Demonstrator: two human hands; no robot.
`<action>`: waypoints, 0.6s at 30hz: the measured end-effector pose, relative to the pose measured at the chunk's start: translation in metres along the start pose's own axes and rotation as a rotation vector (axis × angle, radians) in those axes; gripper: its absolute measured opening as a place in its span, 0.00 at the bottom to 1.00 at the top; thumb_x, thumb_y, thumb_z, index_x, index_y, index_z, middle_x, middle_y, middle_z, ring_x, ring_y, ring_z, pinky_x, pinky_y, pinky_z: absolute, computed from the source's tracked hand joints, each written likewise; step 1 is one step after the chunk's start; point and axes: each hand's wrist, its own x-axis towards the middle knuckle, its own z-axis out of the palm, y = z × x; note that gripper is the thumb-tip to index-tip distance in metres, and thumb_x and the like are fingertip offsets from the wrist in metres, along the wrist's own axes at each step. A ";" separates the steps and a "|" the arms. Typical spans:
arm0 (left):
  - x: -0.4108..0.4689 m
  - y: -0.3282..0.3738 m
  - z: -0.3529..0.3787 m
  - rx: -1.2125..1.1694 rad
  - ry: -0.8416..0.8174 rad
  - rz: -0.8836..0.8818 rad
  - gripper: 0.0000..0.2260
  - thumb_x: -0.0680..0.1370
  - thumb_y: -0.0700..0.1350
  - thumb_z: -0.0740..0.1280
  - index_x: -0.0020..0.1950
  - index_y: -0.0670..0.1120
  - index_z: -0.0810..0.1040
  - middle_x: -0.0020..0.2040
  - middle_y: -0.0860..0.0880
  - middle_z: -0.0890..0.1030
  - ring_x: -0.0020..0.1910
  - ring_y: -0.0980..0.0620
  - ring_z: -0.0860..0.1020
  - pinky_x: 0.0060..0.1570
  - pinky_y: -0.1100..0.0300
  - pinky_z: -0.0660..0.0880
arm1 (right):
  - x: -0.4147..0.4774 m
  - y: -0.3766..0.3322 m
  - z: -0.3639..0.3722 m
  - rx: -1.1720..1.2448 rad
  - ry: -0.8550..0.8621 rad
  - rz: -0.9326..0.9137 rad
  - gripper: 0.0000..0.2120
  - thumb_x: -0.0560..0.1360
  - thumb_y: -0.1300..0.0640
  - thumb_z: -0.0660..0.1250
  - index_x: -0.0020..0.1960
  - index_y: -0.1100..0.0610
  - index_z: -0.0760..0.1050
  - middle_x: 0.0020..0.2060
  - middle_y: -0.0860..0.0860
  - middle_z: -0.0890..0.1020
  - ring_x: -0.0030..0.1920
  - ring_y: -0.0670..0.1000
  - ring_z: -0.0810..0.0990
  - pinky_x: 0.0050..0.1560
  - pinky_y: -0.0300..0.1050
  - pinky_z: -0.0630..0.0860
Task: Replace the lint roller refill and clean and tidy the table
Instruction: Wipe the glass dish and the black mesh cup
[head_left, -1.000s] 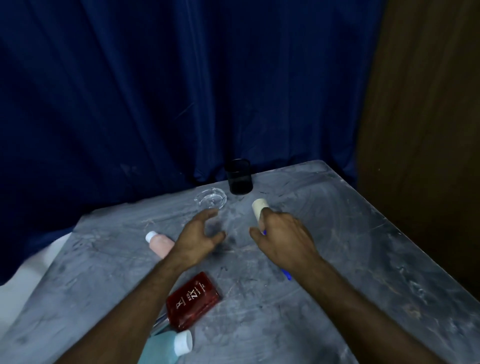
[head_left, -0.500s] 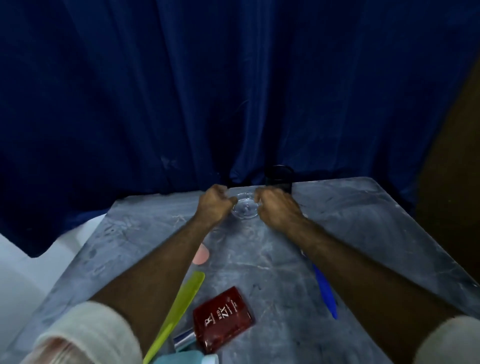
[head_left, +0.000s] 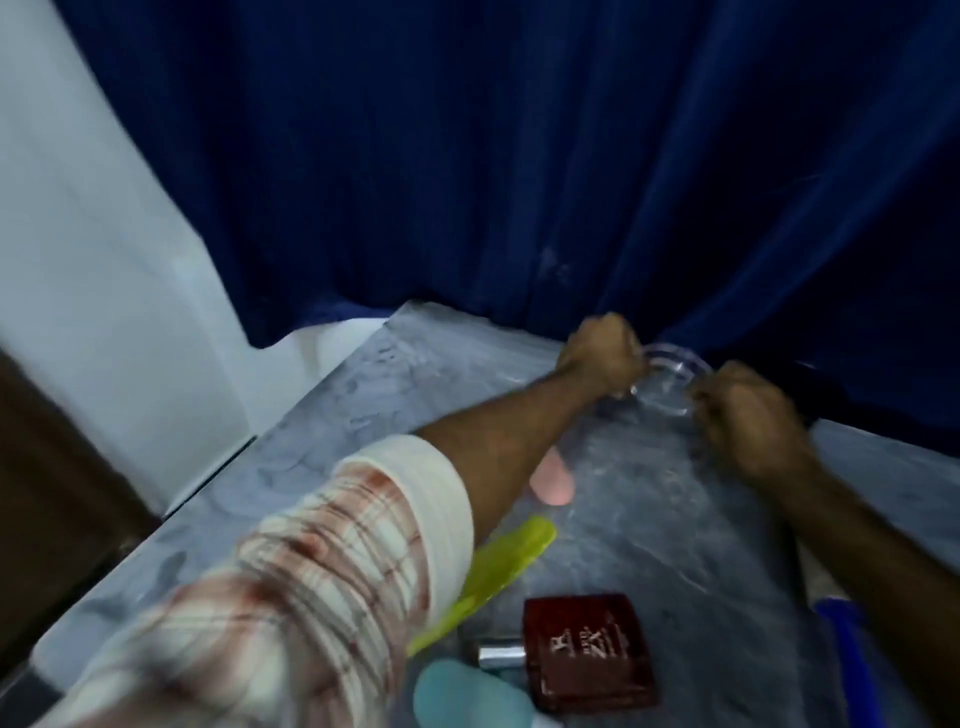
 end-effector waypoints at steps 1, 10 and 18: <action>-0.002 0.001 -0.022 -0.007 0.044 0.027 0.12 0.75 0.52 0.76 0.51 0.44 0.89 0.49 0.41 0.89 0.51 0.46 0.87 0.53 0.53 0.84 | 0.005 -0.007 -0.007 0.040 0.077 -0.059 0.04 0.77 0.61 0.69 0.45 0.55 0.81 0.44 0.57 0.78 0.46 0.60 0.79 0.49 0.51 0.75; -0.067 -0.098 -0.175 -0.068 0.180 -0.107 0.02 0.76 0.43 0.76 0.45 0.46 0.88 0.41 0.43 0.89 0.37 0.48 0.86 0.34 0.60 0.84 | 0.035 -0.154 0.015 0.307 0.131 -0.384 0.06 0.77 0.60 0.70 0.51 0.56 0.84 0.46 0.56 0.80 0.50 0.57 0.80 0.54 0.51 0.75; -0.132 -0.207 -0.166 -0.269 0.212 -0.409 0.03 0.75 0.35 0.76 0.47 0.39 0.88 0.44 0.39 0.88 0.33 0.47 0.87 0.33 0.57 0.85 | 0.009 -0.234 0.074 0.130 -0.114 -0.492 0.10 0.75 0.56 0.66 0.52 0.49 0.84 0.54 0.49 0.82 0.61 0.54 0.76 0.57 0.48 0.74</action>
